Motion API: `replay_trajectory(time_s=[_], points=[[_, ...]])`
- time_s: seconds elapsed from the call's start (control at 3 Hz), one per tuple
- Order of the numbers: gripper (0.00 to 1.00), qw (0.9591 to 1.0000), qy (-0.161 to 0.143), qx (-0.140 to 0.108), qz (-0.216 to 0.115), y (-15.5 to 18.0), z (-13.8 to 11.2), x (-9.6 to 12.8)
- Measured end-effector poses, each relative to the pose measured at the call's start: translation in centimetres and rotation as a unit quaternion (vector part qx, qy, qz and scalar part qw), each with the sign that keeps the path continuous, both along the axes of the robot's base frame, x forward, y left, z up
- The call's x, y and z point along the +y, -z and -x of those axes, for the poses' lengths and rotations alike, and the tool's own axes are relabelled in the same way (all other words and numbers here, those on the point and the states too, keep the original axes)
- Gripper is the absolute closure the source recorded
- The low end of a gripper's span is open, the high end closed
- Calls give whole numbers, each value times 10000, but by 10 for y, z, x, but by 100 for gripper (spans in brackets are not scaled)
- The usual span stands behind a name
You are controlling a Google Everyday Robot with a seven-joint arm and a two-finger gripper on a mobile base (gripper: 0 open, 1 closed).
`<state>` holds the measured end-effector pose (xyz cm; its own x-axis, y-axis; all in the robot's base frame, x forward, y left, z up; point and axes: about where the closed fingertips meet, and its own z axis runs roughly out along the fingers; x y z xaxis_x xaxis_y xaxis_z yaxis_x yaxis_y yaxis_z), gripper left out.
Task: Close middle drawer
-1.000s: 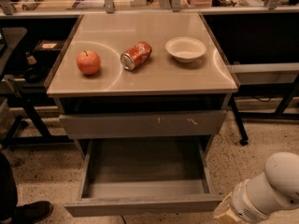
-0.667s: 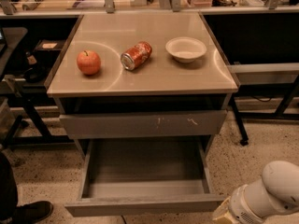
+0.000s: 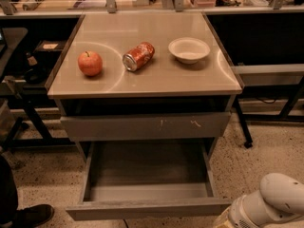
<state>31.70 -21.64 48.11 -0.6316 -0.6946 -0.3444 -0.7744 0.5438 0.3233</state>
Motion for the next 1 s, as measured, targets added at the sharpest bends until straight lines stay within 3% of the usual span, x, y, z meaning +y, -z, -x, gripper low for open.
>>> replay_trajectory(time_s=[0.33, 1.0], points=[[100, 9999, 99, -9, -91, 17, 1, 6], [100, 9993, 156, -305, -175, 48, -16, 20]])
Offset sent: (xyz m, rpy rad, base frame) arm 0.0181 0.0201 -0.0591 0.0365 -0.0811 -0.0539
